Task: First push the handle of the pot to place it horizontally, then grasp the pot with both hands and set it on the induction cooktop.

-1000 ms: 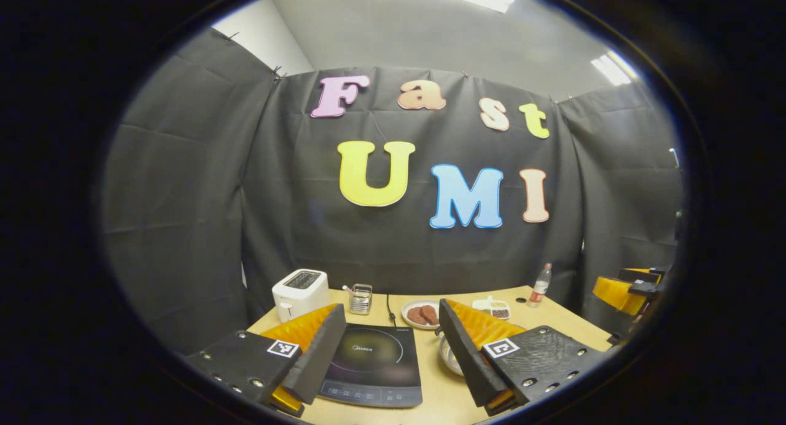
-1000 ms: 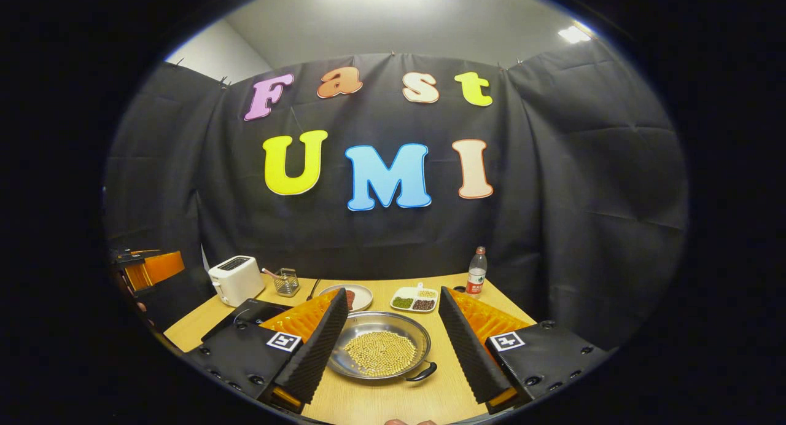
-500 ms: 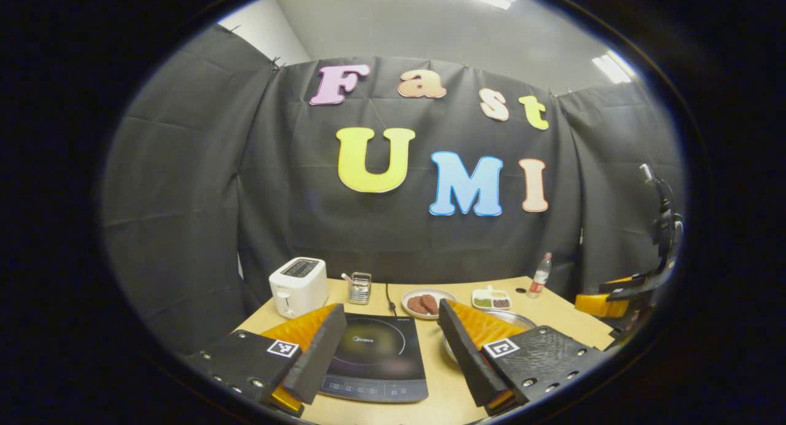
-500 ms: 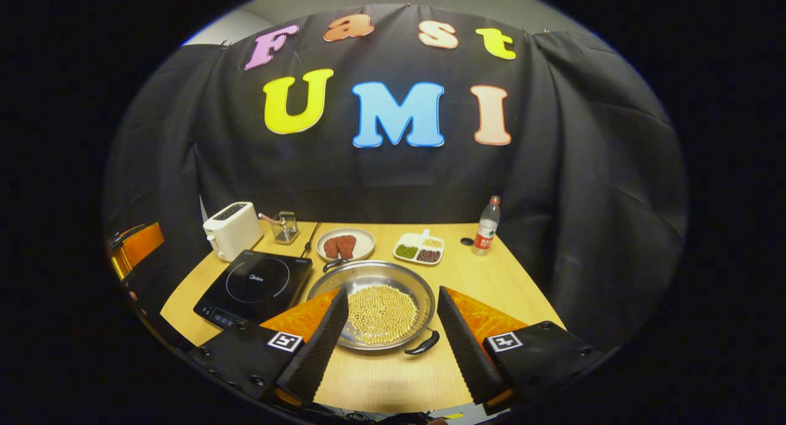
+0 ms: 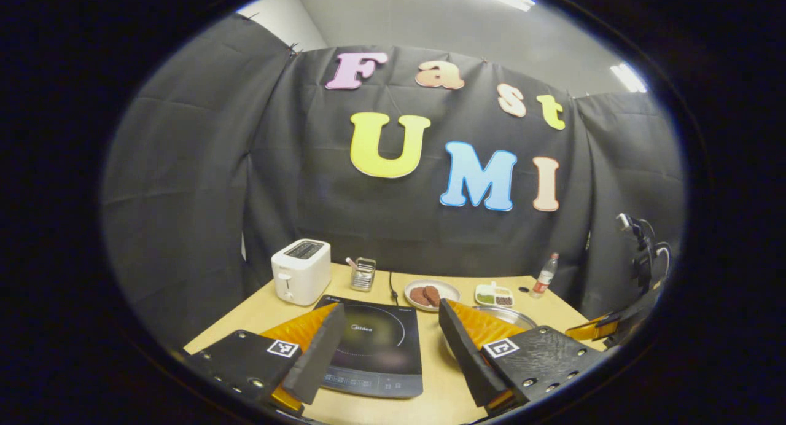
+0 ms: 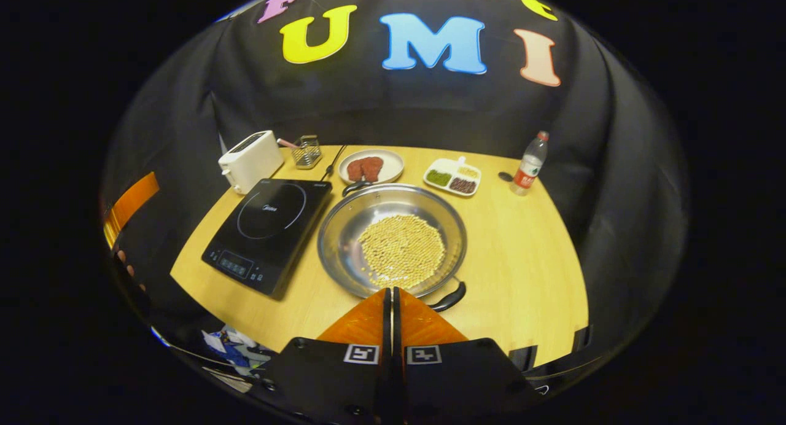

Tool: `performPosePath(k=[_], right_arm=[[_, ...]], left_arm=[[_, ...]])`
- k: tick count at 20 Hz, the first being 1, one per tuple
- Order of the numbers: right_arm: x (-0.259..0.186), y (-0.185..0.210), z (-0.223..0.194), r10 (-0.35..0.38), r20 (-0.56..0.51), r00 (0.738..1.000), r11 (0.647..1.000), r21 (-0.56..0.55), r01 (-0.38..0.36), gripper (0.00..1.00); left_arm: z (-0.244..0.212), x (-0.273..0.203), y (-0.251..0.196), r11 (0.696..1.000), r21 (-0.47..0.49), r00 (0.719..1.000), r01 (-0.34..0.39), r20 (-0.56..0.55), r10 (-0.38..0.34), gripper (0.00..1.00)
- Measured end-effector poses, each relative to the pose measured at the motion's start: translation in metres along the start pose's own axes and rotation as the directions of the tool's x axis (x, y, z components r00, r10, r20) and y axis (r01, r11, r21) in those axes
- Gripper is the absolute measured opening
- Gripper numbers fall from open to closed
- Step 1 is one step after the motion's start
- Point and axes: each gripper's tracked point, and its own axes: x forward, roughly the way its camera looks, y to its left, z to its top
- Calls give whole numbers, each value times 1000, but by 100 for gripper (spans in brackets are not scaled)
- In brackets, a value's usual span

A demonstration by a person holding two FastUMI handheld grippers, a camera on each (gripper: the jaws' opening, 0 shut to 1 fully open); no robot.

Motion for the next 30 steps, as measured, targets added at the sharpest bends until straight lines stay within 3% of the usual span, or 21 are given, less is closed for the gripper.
performPosePath(k=[3, 9, 14, 20, 25, 30], right_arm=[[2, 14, -10, 92, -38, 995, 995, -24, -93, 1], [31, -4, -32, 100, -136, 986, 989, -96, -113, 2], [53, -16, -52, 144, -226, 963, 987, -33, -155, 2], [86, -32, -67, 161, -294, 942, 987, 25, -161, 2], [100, -43, -80, 143, -335, 931, 989, 20, -145, 2], [105, -52, -76, 148, -330, 932, 988, 87, -126, 2]], left_arm=[[-5, 3, -7, 1000, 28, 1000, 9, -28, -8, 93], [-5, 6, -24, 998, -51, 998, -27, -54, 24, 93], [-3, 8, -28, 996, -28, 995, -84, -63, 82, 93], [-7, 12, -33, 988, -48, 986, -148, -82, 144, 93], [-5, 21, -43, 987, -8, 984, -161, -82, 160, 93], [-14, 26, -55, 987, -5, 982, -160, -103, 159, 91]])
